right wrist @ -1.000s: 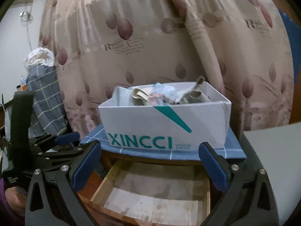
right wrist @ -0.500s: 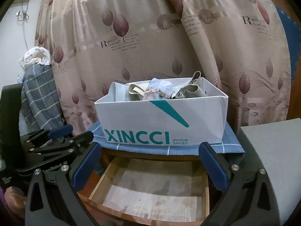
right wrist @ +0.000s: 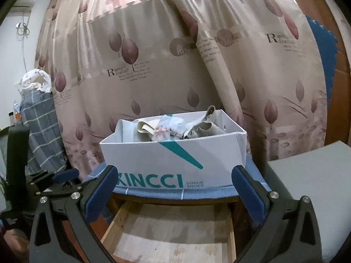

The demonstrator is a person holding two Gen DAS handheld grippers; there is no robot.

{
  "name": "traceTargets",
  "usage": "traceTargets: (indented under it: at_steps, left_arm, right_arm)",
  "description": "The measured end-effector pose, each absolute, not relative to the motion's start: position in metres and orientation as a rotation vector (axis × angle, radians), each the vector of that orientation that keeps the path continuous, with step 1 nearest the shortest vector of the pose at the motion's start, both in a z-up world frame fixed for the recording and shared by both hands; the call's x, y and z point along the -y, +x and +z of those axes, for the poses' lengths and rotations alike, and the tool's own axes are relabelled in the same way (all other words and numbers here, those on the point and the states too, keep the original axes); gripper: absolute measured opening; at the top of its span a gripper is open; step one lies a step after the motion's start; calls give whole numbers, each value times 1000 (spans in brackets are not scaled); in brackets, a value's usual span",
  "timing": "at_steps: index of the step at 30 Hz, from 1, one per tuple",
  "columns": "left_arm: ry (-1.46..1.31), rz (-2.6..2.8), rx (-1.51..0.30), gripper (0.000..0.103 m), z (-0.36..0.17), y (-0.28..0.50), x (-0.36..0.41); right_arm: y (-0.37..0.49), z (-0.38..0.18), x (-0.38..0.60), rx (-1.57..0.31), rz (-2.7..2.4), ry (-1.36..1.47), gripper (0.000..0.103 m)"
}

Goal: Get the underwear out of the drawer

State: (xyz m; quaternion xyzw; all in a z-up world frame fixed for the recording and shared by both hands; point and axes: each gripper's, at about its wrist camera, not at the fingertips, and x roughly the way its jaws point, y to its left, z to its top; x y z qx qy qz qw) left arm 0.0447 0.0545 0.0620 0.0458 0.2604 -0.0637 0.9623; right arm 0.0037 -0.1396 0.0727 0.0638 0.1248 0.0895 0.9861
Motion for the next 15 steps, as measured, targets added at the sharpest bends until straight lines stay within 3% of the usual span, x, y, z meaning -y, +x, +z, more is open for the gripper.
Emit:
traceTargets:
  at_steps: [15]
  left_arm:
    - [88, -85, -523, 63, 63, 45, -61]
  right_arm:
    - [11, 59, 129, -311, 236, 113, 103]
